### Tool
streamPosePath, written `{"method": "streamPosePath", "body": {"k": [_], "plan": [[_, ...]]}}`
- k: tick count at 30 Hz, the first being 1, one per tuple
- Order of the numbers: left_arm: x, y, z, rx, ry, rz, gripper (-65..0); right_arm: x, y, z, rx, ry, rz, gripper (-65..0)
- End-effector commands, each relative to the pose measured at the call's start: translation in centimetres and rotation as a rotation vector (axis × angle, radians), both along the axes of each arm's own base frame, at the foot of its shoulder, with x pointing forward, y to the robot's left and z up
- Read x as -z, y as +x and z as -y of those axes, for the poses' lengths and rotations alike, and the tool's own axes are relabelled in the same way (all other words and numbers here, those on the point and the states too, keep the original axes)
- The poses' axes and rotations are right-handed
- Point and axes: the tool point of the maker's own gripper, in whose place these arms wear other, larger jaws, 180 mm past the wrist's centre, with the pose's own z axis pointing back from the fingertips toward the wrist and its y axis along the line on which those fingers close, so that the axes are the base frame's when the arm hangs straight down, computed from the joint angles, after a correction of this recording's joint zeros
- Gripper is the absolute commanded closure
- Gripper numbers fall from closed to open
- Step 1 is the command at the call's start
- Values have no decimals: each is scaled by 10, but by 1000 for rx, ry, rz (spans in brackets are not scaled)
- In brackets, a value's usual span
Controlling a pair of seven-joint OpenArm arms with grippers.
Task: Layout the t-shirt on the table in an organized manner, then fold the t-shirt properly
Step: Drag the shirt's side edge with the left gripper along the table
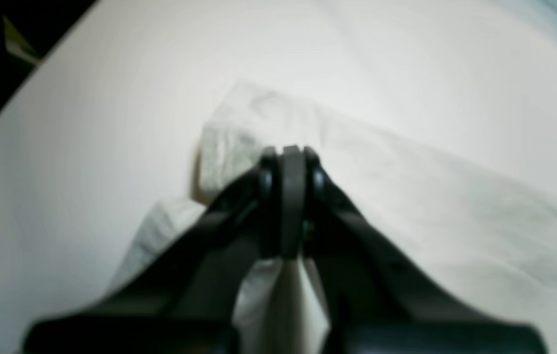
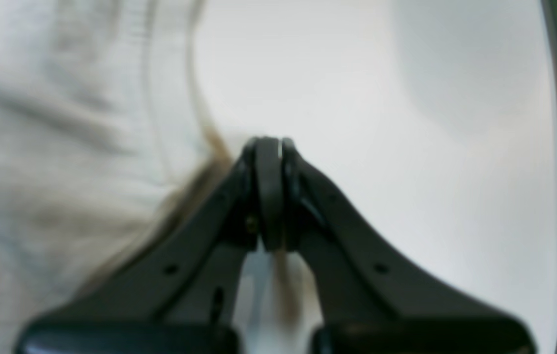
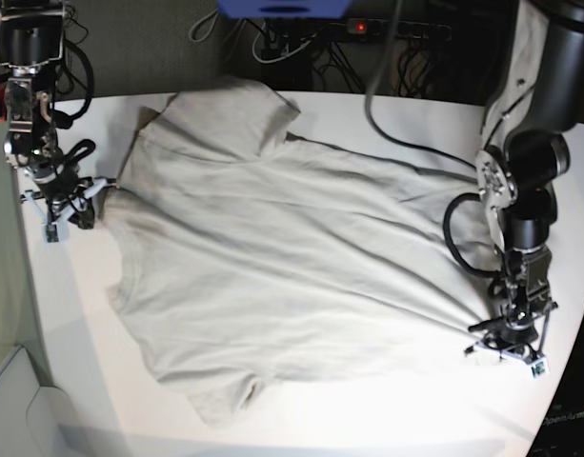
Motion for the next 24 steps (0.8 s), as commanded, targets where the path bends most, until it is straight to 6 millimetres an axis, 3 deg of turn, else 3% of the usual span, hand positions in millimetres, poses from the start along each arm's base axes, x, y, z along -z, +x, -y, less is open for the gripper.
{"method": "streamPosePath", "body": {"k": [1, 3, 7, 10, 18, 21, 24], "plan": [[-16, 7, -4, -11, 22, 38, -16, -18, 12, 8, 4, -15, 59, 0], [-10, 4, -4, -10, 23, 27, -64, -18, 12, 8, 4, -15, 59, 0], [19, -16, -3, -19, 16, -27, -263, -18, 12, 8, 5, -15, 60, 0], [28, -22, -3, -18, 18, -43, -355, -18, 12, 8, 5, -15, 60, 0], [28, -23, -5, -15, 21, -49, -375, -19, 13, 8, 3, -15, 62, 0], [38, -33, -15, -27, -9, -134, -375, -19, 13, 8, 3, -15, 62, 0], [35, -37, -18, -28, -27, -188, -375, -19, 13, 8, 5, -15, 64, 0]]}}
